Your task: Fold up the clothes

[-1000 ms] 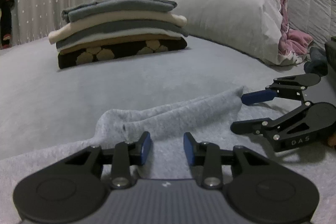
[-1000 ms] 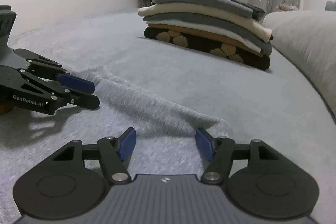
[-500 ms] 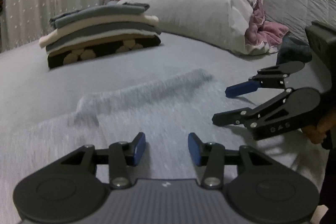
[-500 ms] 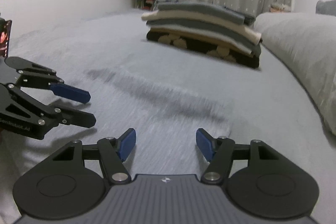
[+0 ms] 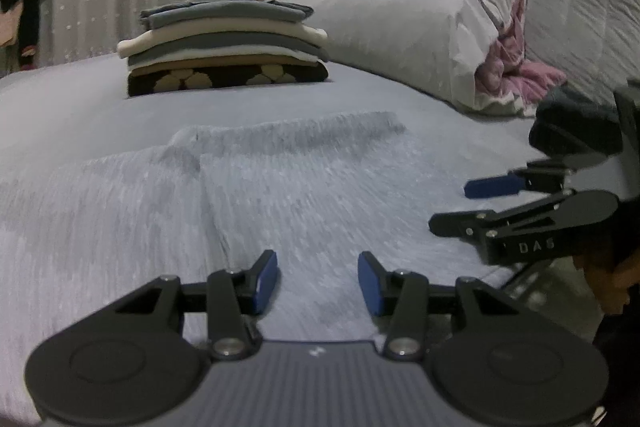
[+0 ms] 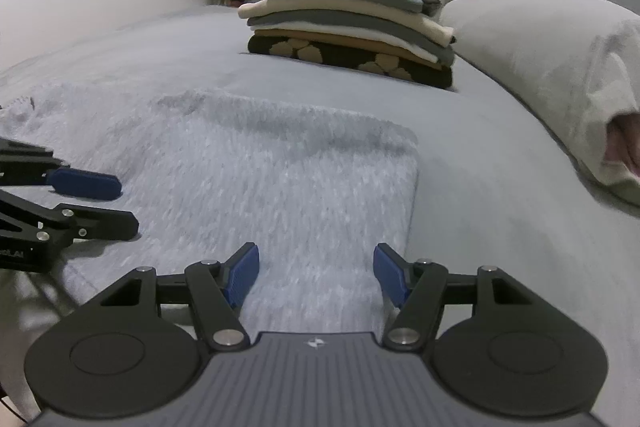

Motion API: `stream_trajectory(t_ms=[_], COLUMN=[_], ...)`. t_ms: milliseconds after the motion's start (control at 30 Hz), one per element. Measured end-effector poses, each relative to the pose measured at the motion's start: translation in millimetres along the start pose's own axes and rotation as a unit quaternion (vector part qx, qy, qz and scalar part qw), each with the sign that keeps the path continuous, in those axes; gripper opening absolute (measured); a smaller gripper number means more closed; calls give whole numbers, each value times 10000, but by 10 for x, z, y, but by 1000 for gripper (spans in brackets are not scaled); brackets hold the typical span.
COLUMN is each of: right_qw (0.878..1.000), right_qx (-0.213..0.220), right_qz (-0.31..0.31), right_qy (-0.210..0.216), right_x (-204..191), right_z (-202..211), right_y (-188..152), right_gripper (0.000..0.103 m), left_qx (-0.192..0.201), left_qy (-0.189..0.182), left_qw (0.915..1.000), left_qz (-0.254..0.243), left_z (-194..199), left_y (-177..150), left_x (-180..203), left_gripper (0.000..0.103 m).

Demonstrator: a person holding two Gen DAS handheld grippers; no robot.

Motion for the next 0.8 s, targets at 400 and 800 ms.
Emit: stream_trajectory(t_ms=[400,800], right_qw=[9931,9908], right_qx=[106,256], right_qz=[-1143,-1310], right_qy=[-221,-232], right_x=[86,29], right_z=[220,340], right_y=[-236,-363], right_gripper=[67,67], left_qx=[313,530], left_qy=[196,360], left_qw=[9985,9941], left_qz=[415,872], left_z=[228,563], left_y=[-182,-283], left_x=[90,164], left_gripper=[46,51])
Point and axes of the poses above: each gripper's, at about its wrist camera, not at the fingertips, and z roughly against the way its jaws point, x to its right, y to its top, the point moved 6 cm from there along -z, roughly the way its jaws point, and after that the axes turned 2 degrees about z, right-handed, at the moved point
